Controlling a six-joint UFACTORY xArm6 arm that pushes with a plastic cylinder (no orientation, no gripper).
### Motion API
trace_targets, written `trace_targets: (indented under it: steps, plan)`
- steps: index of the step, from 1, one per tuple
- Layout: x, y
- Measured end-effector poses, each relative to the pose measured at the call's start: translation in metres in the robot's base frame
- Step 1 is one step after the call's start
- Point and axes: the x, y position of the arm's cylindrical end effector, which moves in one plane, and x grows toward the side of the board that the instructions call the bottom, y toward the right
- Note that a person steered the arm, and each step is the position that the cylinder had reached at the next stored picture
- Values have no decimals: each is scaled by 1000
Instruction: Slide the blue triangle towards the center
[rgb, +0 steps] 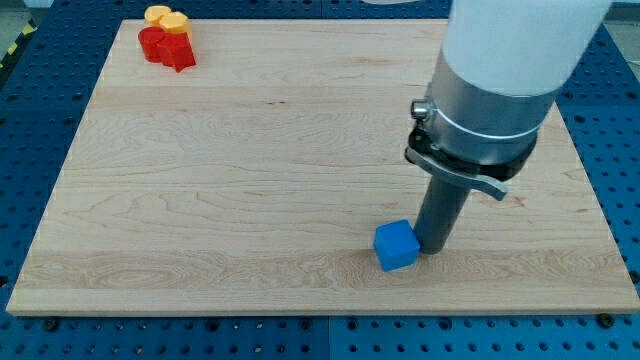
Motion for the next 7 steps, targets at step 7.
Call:
trace_targets:
  steps: [7]
  plan:
    - [-105, 141]
